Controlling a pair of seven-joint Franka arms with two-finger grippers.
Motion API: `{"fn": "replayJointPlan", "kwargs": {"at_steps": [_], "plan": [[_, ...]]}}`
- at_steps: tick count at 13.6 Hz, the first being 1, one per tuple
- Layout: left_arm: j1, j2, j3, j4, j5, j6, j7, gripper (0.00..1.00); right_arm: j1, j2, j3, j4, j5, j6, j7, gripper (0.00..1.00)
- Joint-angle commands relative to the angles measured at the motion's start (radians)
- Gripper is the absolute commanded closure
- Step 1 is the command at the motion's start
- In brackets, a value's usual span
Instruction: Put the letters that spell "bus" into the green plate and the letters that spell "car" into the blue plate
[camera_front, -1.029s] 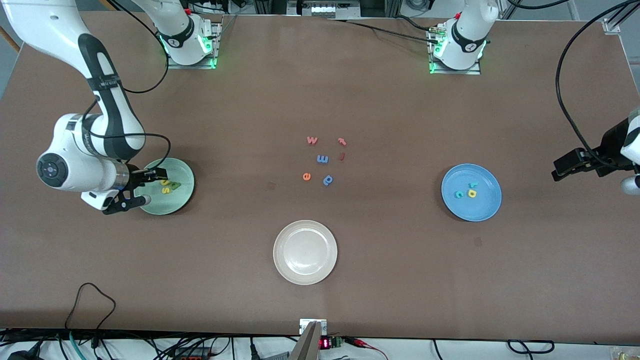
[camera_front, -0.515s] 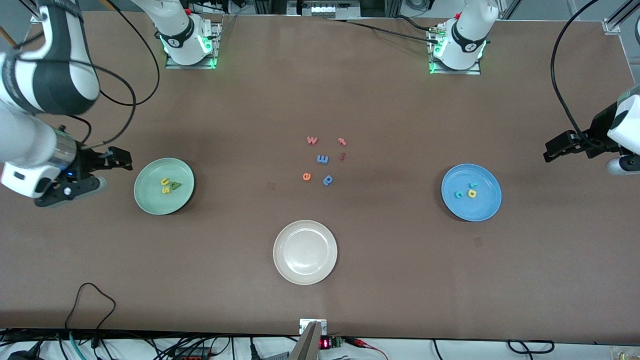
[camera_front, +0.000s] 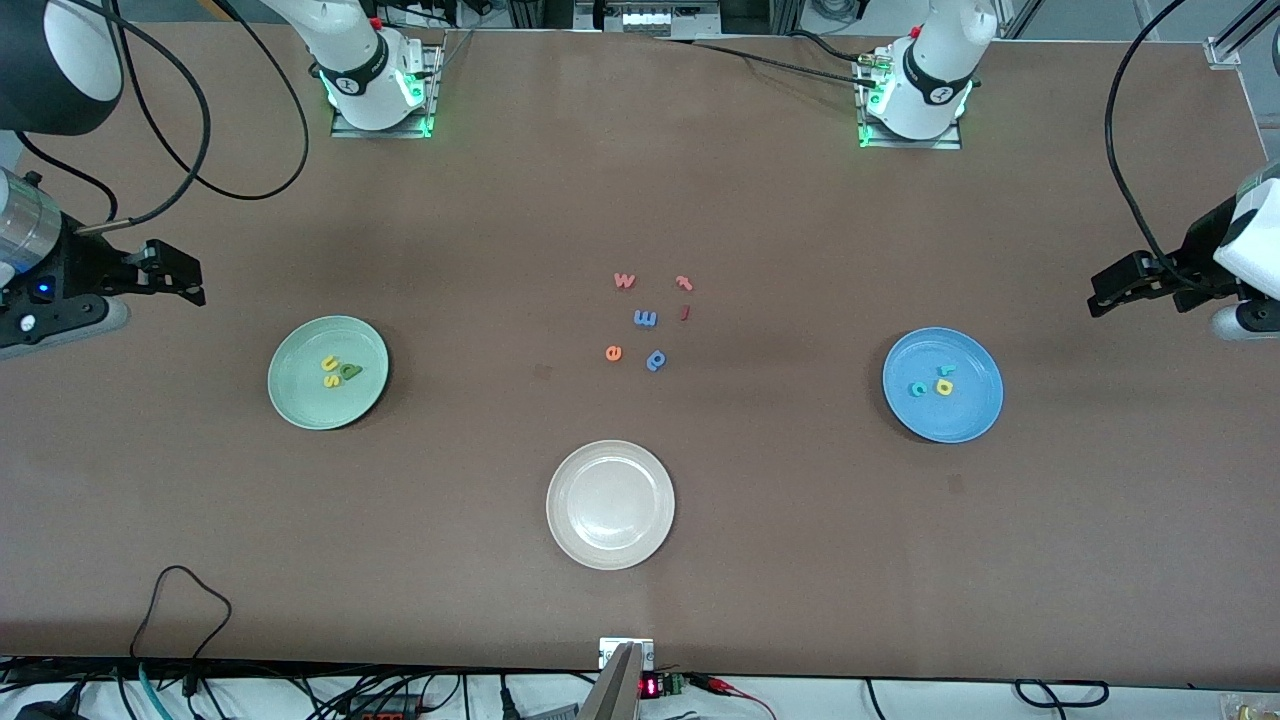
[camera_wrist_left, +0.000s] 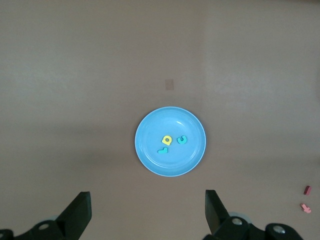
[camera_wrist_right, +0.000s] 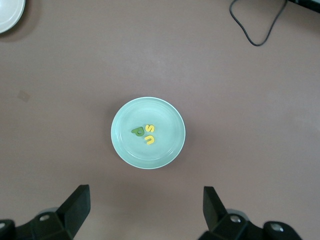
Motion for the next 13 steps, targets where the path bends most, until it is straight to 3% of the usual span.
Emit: {"fn": "replayJointPlan", "kwargs": {"at_steps": [1,13], "plan": [[-0.005,-0.031,0.007,-0.03,-0.014,-0.011,0.024,0.0,0.018,-0.027,-0.016,-0.001,0.011,-0.033,0.066,0.0],[-0.005,-0.04,0.007,-0.03,-0.011,-0.03,0.04,0.0,0.006,-0.038,-0.007,-0.014,0.013,-0.035,0.148,0.0]]}}
